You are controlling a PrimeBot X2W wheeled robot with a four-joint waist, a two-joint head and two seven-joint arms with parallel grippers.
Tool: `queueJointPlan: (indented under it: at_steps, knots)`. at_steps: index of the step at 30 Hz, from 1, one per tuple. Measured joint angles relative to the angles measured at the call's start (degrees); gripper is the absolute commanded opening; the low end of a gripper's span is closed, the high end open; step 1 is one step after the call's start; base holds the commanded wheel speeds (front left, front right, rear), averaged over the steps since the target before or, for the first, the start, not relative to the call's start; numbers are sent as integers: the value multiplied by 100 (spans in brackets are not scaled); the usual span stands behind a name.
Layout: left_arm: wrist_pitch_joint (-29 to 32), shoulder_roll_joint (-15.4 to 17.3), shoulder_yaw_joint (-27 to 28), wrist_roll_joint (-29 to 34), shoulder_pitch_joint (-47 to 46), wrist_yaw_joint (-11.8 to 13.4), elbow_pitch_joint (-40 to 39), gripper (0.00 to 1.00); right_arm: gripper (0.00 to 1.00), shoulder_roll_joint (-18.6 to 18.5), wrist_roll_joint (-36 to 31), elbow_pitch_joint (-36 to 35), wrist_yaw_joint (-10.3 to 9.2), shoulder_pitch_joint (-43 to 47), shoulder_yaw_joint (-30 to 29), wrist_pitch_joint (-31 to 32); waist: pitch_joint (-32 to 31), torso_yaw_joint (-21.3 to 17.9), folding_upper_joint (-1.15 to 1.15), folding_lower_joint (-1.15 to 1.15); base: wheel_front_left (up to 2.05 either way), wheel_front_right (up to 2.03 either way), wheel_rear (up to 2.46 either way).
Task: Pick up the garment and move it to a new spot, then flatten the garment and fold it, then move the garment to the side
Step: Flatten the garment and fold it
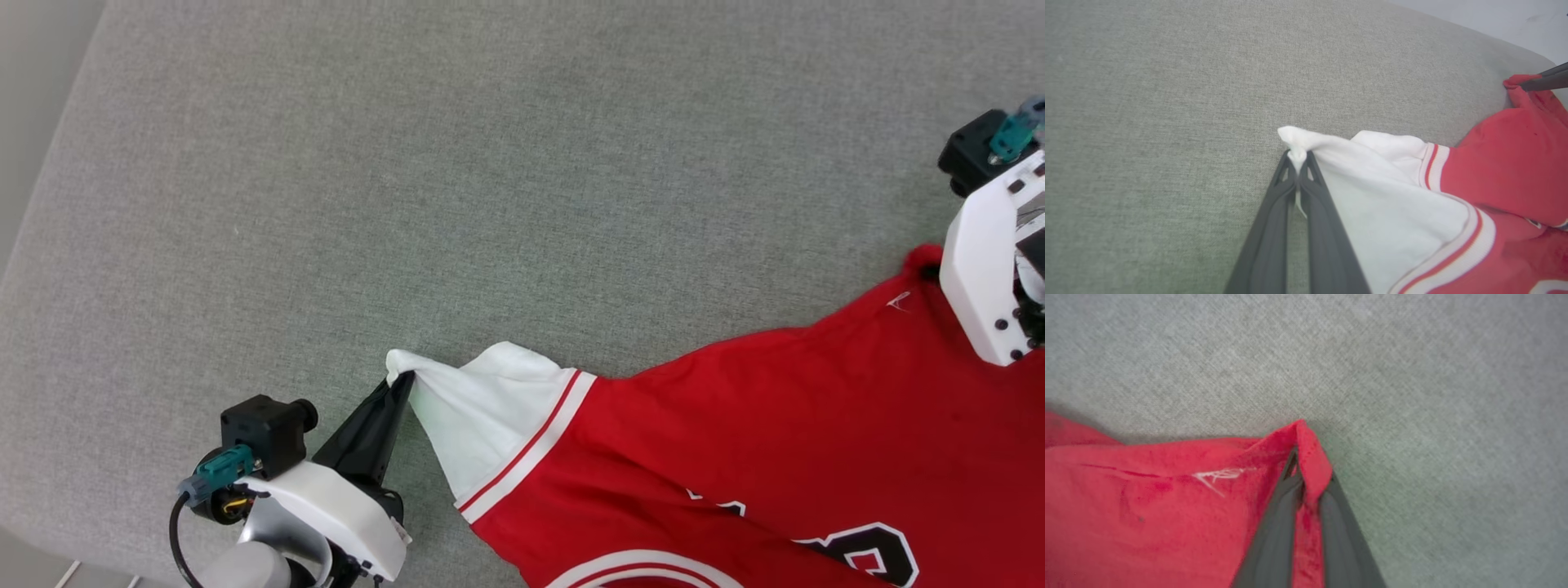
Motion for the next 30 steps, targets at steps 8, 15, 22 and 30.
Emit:
queueJointPlan:
  at_steps: [8,15,22,30]
  knots:
    - [1,191,123,-37,-53,-78,36,0,0,-26,246,-45,8,-179,-120,-1092,-489,-172,0,0,0,0,0]
    - [131,508,423,-58,-503,-111,-111,0,0,-83,452,-298,8,-282,-364,-1959,-1047,-379,0,-1,0,0,0]
    - [537,601,642,88,-1699,-233,-300,0,0,-108,325,-446,8,-504,-612,-2565,-1263,-659,0,-1,0,0,0]
    - [1000,465,905,230,-3633,-539,155,0,0,359,-364,-143,8,-1476,-1079,-3049,-926,-811,0,-1,0,0,0]
